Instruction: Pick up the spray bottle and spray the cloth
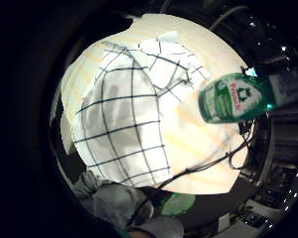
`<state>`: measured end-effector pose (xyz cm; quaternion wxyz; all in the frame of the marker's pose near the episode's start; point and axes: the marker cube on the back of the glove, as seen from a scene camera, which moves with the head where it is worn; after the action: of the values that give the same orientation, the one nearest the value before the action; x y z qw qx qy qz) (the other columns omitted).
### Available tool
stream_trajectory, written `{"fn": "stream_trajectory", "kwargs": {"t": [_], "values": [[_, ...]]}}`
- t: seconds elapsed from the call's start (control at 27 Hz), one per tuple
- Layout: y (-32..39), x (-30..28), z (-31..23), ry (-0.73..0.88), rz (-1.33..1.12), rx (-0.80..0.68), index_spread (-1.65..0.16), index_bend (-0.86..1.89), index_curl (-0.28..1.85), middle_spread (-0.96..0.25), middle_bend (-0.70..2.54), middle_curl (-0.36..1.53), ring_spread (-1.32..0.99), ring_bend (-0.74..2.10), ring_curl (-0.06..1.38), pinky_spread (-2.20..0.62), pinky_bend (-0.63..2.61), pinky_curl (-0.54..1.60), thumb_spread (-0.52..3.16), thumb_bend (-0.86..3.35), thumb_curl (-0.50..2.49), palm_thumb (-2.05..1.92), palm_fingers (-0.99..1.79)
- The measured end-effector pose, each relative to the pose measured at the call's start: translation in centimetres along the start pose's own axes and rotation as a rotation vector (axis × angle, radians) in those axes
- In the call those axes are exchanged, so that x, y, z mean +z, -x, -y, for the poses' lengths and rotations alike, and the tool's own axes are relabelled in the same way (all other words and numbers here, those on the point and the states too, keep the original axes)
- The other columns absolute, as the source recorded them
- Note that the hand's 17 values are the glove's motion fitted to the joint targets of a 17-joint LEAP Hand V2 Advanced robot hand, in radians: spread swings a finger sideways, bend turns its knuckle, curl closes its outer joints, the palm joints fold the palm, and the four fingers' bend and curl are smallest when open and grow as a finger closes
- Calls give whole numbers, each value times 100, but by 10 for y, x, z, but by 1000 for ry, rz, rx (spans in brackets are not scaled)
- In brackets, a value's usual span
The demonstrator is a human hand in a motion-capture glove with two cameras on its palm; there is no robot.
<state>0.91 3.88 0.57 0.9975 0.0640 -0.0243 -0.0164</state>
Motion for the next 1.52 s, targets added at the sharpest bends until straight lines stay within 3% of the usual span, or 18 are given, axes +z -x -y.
{"fn": "stream_trajectory", "kwargs": {"t": [0.78, 1.04, 1.52], "values": [[-112, -21, -96, -347, 220, 188, -36, 5, 21, -2, 23, 30, 6, 23, 21, 25, 41, 33, 104, 6, 33, 66, 16], [-158, -24, -77, -486, 404, 224, -36, 5, 16, 0, 24, 31, 7, 27, 23, 26, 49, 35, 101, 0, 34, 66, 5], [-197, -24, 5, -574, 642, 262, -37, 8, 12, 2, 19, 31, 8, 31, 25, 26, 57, 37, 95, -3, 33, 63, -8]]}}
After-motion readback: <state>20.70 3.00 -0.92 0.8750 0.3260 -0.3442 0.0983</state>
